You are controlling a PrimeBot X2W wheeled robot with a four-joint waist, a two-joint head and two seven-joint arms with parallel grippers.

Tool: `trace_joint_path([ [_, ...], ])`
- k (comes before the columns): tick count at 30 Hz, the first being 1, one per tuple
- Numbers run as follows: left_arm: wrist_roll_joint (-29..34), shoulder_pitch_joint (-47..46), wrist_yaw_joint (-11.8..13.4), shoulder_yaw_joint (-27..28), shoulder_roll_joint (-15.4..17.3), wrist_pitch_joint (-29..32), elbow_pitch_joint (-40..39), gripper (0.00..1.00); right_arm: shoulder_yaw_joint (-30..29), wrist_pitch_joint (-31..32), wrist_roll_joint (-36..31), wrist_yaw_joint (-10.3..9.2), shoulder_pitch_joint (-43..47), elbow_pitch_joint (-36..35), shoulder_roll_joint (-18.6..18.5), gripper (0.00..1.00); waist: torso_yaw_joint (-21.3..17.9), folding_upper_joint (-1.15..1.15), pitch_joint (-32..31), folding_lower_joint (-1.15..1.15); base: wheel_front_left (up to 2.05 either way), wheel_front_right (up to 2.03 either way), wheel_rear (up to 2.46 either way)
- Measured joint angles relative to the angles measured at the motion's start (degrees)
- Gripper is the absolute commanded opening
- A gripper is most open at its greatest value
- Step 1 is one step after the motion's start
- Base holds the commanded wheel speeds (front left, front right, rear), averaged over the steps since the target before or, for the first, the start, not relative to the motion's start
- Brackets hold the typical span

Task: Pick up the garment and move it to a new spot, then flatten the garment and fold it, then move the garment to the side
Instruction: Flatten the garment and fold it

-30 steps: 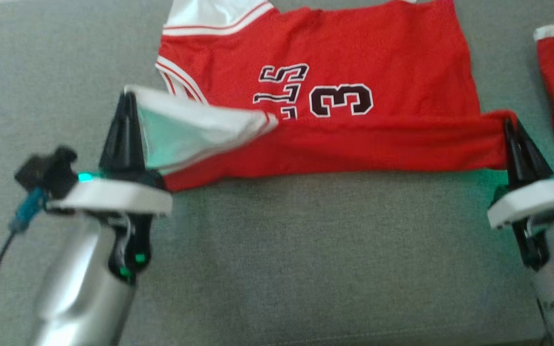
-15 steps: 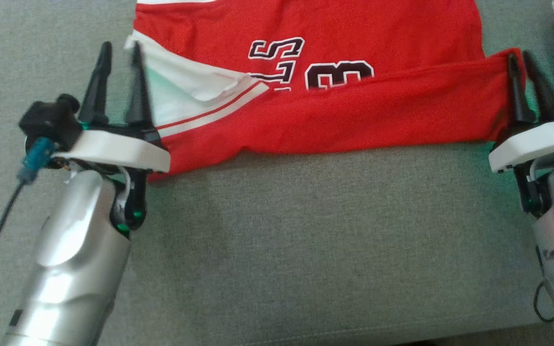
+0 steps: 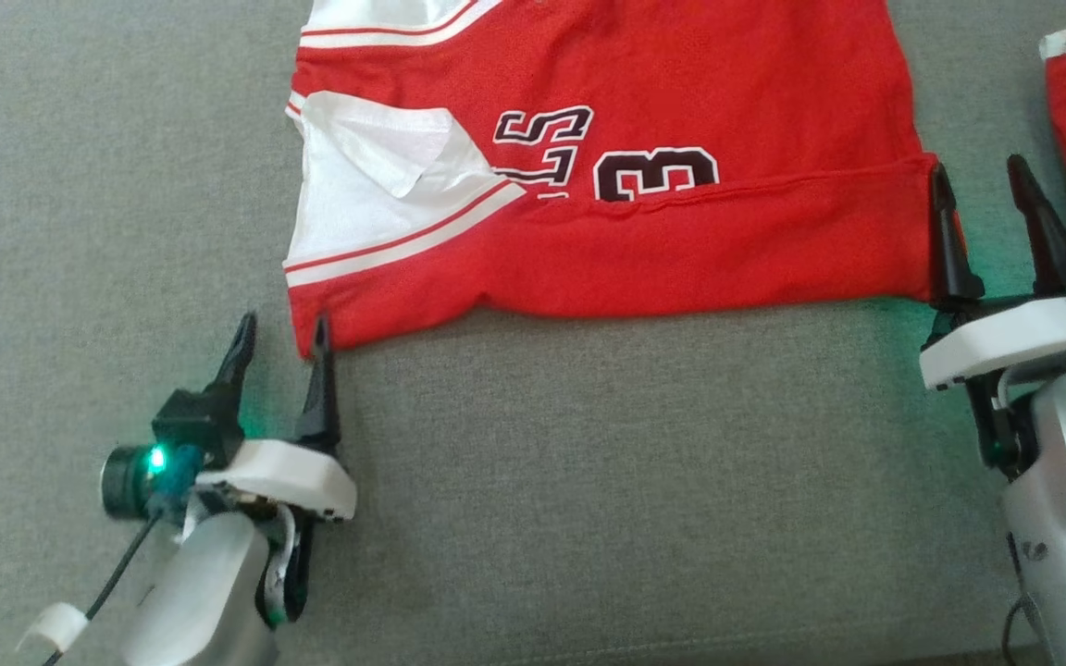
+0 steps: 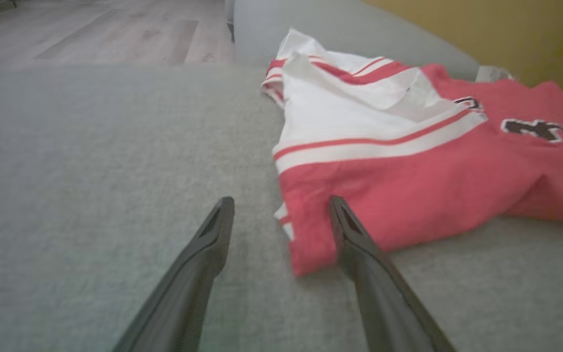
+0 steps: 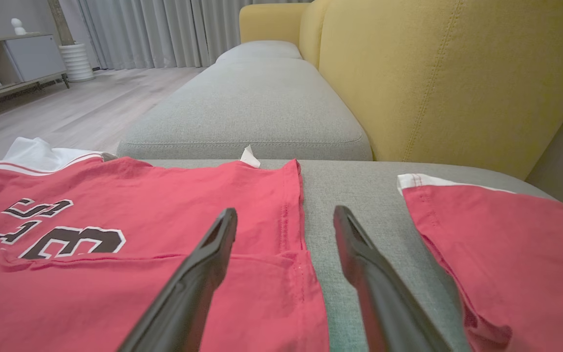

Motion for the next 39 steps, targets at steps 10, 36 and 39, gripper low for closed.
trace_joint_path([
  [10,0.0,0.3,-0.2,-1.4,0.8,3.8,0.2,0.56,-0.1,0.0,-0.3,-0.01,0.0,0.3,0.1,1.00,-0.2,0.00,-0.1,0.00,0.00,0.00,0.00],
  [36,-0.6,4.7,-4.5,-4.1,4.7,5.0,-6.5,0.00,2.9,0.8,9.3,-0.01,-1.0,22.6,2.5,0.00,3.3,0.00,-5.7,0.01,0.00,0.00,0.00],
  [39,-1.3,6.7,-4.4,-4.4,4.8,4.8,-7.5,0.00,4.4,0.8,11.2,-0.01,0.0,22.5,1.2,0.00,3.6,0.00,-7.1,0.01,0.00,0.00,0.00],
])
